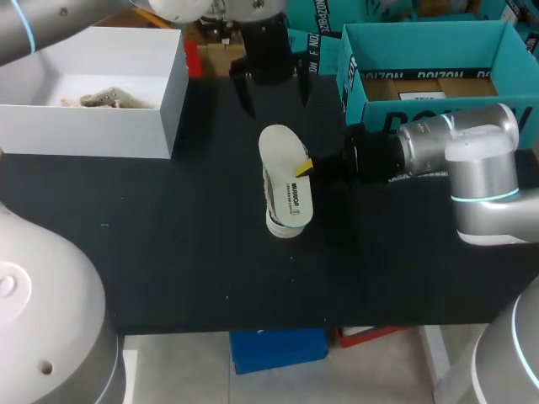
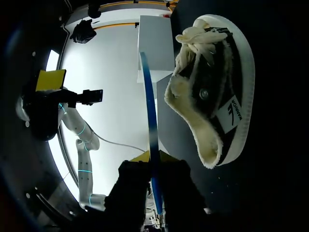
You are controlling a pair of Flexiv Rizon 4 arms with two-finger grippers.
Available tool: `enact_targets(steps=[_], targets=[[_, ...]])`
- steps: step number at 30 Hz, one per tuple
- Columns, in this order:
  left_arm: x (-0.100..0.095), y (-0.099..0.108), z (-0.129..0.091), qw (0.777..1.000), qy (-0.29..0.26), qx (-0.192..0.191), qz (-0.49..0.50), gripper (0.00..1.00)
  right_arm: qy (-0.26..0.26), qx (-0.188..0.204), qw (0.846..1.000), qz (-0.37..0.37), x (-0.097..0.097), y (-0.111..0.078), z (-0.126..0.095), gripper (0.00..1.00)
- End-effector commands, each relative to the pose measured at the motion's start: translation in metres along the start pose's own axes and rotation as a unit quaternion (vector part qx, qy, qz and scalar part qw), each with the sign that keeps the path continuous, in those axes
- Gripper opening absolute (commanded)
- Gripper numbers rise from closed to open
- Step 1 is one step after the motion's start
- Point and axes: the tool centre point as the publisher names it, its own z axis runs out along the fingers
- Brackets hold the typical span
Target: Take the shoe out of the shoebox, open the shoe tongue, remove and reinsert the insole, then place the shoe into the shoebox
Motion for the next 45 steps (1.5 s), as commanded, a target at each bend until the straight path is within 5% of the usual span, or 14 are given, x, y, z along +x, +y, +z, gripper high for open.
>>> enact_targets(steps=[1, 10, 33, 45], targets=[[0.003, -0.014, -0.002, 1.0, -0.005, -0.003, 0.003, 1.0, 0.0, 0.0, 1.0, 0.0, -0.001, 0.0, 0.001, 0.0], [0.01, -0.039, -0.001, 1.0, -0.011, 0.009, 0.001, 1.0, 0.0, 0.0, 1.0, 0.0, -0.001, 0.0, 0.001, 0.0], [0.027, -0.155, -0.013, 0.997, -0.038, 0.062, 0.014, 1.0, 0.0, 0.0, 1.0, 0.0, -0.001, 0.0, 0.001, 0.0], [0.036, -0.174, -0.013, 0.999, -0.008, 0.031, 0.008, 1.0, 0.0, 0.0, 1.0, 0.0, -0.001, 0.0, 0.001, 0.0]])
